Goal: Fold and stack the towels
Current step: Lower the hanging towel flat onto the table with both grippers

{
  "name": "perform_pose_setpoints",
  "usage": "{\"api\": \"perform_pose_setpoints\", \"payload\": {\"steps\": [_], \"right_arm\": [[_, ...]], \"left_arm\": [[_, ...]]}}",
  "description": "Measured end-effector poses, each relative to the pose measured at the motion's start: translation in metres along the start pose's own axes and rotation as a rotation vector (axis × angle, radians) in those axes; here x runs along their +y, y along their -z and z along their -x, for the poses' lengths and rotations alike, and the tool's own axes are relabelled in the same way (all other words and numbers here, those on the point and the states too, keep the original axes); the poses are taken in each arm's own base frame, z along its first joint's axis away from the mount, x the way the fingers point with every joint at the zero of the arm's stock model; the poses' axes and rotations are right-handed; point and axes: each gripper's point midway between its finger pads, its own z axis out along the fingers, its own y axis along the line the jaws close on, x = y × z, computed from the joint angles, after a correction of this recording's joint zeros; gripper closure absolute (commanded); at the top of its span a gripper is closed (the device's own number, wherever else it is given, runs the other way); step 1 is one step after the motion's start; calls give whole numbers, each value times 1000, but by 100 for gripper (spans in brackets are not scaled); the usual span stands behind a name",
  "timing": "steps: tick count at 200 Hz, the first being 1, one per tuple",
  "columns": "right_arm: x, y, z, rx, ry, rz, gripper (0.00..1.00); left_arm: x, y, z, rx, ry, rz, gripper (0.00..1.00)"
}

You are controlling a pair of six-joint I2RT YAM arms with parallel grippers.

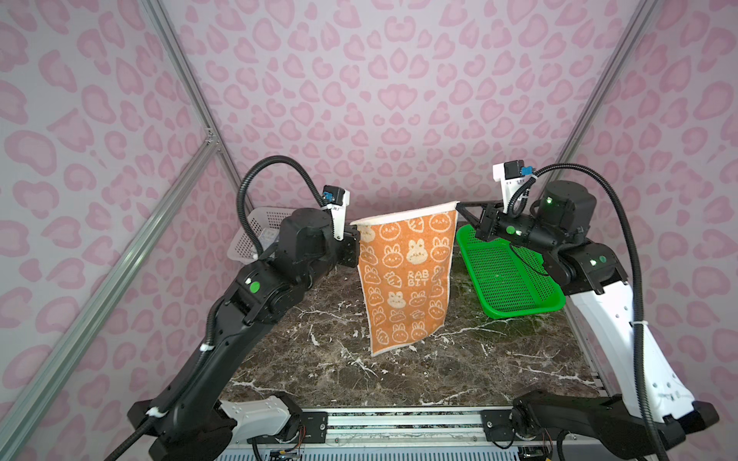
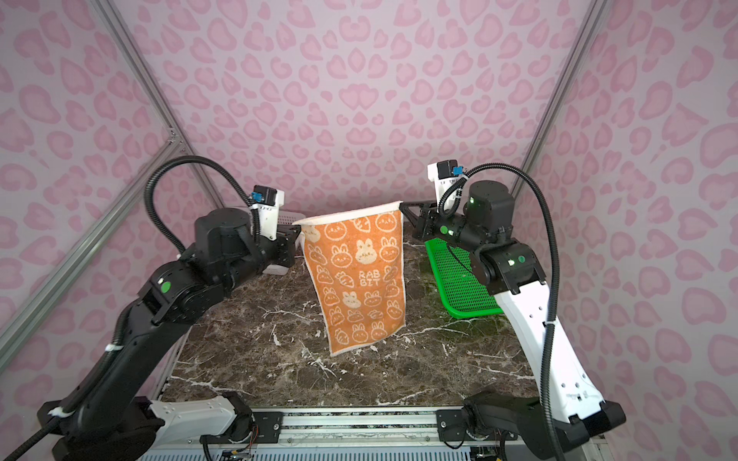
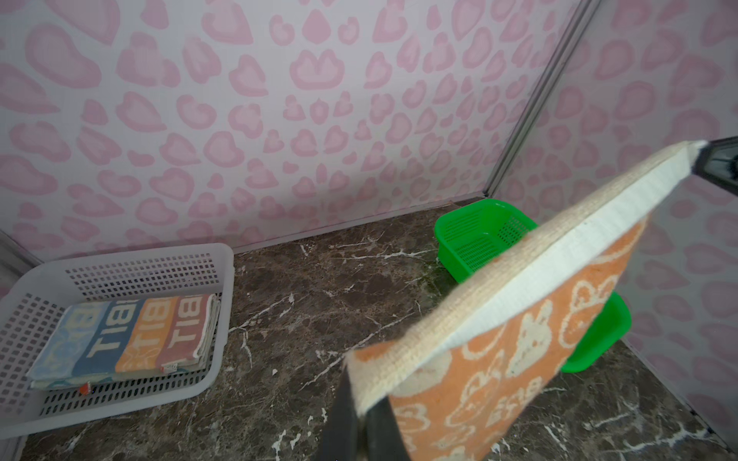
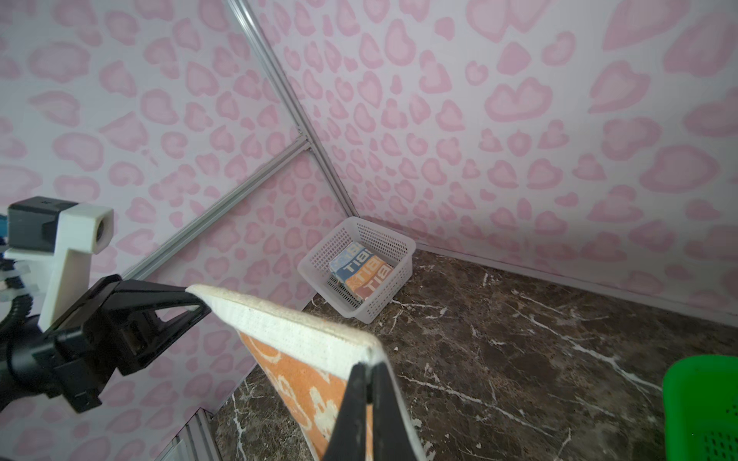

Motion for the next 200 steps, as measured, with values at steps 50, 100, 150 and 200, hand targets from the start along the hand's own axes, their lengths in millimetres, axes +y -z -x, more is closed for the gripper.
{"api": "perform_pose_setpoints", "payload": {"steps": [50,100,150,200], "right_arm": [[-107,-72,-49,156,-235,-144,100],[-189,-130,-102,260,-398,-199,100],[-209,-142,-143,333,-453,-201,100],[-205,-109,-237,494,-560,-233,100]], "left_arm": [[39,-132,-53,216,-16,128,97],[63,-231,-80,315,2,154,97],[73,-256,-120,407,14,148,97],[60,-219,-211,584,136,74,97]]}}
